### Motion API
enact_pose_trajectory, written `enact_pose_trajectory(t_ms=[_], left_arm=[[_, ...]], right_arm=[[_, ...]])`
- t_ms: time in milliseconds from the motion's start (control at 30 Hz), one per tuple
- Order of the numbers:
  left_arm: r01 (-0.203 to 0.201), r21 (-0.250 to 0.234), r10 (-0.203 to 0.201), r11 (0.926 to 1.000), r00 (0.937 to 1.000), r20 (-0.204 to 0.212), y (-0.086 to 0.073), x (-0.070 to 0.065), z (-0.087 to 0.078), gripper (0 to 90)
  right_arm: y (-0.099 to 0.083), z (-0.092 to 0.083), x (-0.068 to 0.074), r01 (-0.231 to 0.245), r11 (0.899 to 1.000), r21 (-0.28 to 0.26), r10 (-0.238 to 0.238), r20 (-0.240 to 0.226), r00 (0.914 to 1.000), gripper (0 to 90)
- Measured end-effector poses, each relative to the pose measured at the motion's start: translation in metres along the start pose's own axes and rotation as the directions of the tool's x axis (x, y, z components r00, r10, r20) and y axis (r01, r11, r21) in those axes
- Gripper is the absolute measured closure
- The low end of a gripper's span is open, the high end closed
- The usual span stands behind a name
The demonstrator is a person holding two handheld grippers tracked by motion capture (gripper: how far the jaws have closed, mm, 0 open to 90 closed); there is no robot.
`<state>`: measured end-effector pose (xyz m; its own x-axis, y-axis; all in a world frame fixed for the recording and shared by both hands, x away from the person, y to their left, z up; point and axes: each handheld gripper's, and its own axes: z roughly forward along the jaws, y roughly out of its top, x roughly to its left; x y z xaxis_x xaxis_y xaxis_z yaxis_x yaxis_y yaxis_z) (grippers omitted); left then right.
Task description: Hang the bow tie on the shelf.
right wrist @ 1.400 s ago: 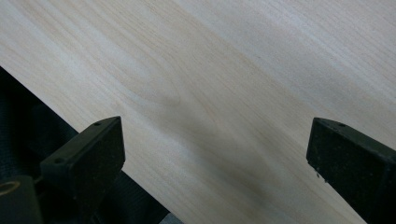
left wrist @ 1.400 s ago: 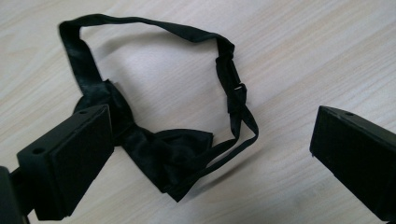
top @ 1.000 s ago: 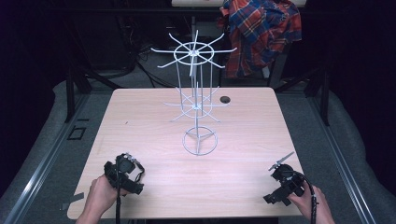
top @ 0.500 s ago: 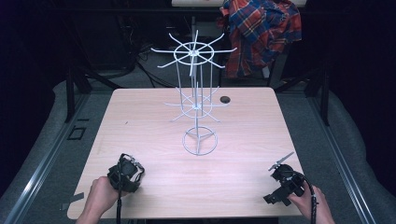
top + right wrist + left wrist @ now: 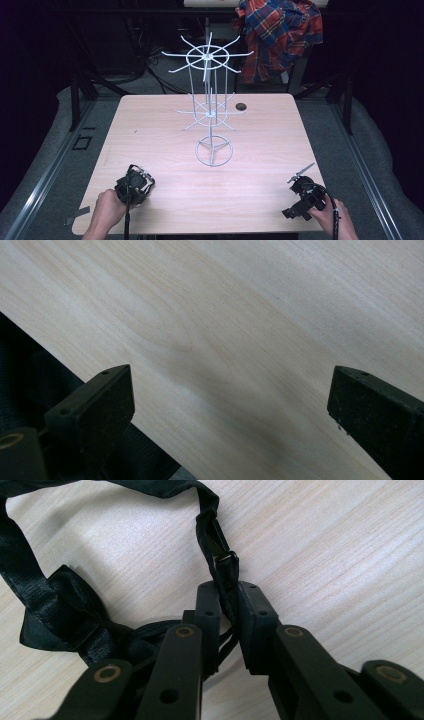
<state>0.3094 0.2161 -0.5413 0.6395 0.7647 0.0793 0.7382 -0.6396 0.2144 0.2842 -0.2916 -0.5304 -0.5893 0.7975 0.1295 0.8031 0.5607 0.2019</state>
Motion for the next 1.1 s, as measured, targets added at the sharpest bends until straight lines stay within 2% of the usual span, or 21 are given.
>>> enact_pose_trajectory(t_ms=[67, 200, 433, 600, 700, 733, 900, 1067, 1100], left_arm=[[0.001, 0.000, -0.001, 1.0000, 1.0000, 0.001, 0.000, 0.000, 0.001, 83.5], [0.002, 0.003, -0.002, 1.0000, 1.0000, 0.001, -0.001, 0.000, 0.001, 86.6], [0.008, 0.007, -0.009, 0.9999, 1.0000, 0.004, -0.001, 0.002, 0.002, 87.5], [0.026, -0.029, -0.025, 0.9992, 0.9996, 0.016, -0.003, 0.005, -0.003, 87.7], [0.048, -0.058, -0.046, 0.9971, 0.9986, 0.024, -0.005, 0.008, -0.007, 87.7], [0.057, -0.067, -0.056, 0.9961, 0.9981, 0.027, -0.006, 0.008, -0.008, 87.7], [0.073, -0.106, -0.071, 0.9917, 0.9971, 0.029, -0.009, 0.012, -0.015, 87.7], [0.095, -0.145, -0.090, 0.9849, 0.9953, 0.036, -0.012, 0.016, -0.022, 87.7], [0.108, -0.163, -0.101, 0.9807, 0.9937, 0.050, -0.013, 0.018, -0.024, 87.7]], right_arm=[[0.000, 0.001, 0.001, -0.006, 1.000, -0.013, 0.006, 0.004, 1.0000, 4.4], [0.000, 0.000, 0.000, 0.001, 1.000, 0.000, -0.001, 0.001, 1.0000, 4.4], [0.000, 0.000, 0.000, 0.001, 1.000, 0.001, -0.001, 0.001, 1.0000, 4.4], [0.000, 0.000, 0.000, 0.000, 1.000, -0.001, 0.000, -0.002, 1.0000, 4.5], [0.000, 0.000, 0.000, 0.005, 1.000, -0.001, -0.005, 0.001, 1.0000, 4.4], [0.001, -0.001, -0.001, 0.016, 1.000, 0.015, -0.016, 0.003, 0.9999, 4.4], [0.000, -0.001, -0.001, 0.015, 1.000, 0.013, -0.015, 0.003, 0.9999, 4.5], [0.000, -0.001, -0.001, 0.015, 1.000, 0.013, -0.015, 0.003, 0.9999, 4.5], [0.000, -0.001, -0.001, 0.015, 1.000, 0.013, -0.015, 0.002, 0.9999, 4.5]])
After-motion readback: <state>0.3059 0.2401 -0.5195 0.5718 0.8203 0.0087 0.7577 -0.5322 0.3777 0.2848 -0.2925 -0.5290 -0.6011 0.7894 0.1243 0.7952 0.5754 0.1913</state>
